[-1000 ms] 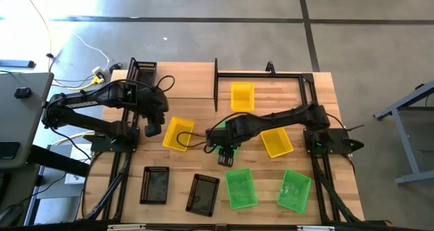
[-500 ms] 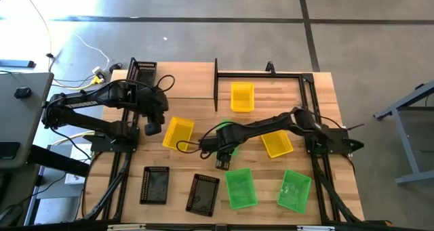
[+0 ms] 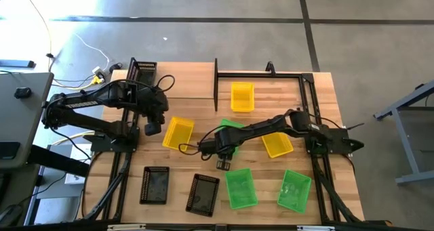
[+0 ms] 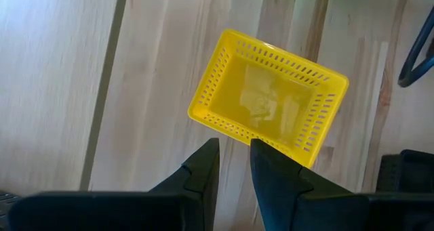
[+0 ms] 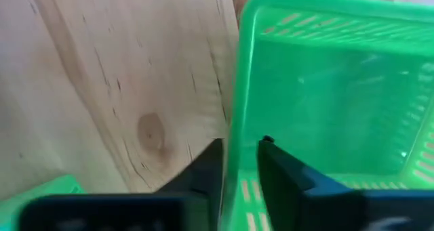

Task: Stack baskets on shelf by color
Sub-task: Put the top left green bin on the shelf, then put the bottom left yellow bin on the shelf

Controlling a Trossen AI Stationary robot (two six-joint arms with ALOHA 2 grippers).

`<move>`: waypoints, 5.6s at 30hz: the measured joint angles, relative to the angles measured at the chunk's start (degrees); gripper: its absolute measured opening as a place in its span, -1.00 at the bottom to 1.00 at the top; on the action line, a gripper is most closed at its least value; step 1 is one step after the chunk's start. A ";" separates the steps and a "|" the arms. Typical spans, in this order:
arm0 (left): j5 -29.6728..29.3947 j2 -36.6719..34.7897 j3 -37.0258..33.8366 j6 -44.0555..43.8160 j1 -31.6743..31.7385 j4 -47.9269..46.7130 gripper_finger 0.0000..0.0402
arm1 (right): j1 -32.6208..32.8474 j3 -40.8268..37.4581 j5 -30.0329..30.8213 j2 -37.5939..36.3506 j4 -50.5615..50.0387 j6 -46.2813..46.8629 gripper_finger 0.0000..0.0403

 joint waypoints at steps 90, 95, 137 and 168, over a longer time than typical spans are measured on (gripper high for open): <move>-0.20 0.00 0.02 -12.24 0.02 0.00 -0.63 | -19.92 27.49 14.45 -5.48 4.90 -40.97 -1.00; -0.20 0.00 0.02 -12.15 0.02 0.00 -0.63 | -21.03 25.42 13.08 -5.22 5.99 -40.34 -1.00; 0.24 0.00 0.02 -12.17 0.02 0.02 -0.63 | -22.08 25.42 10.83 -2.42 4.31 -33.46 -0.86; 1.94 -0.01 0.02 -10.76 -2.99 0.00 -0.63 | -20.95 26.01 10.94 -5.28 5.93 -24.38 -0.72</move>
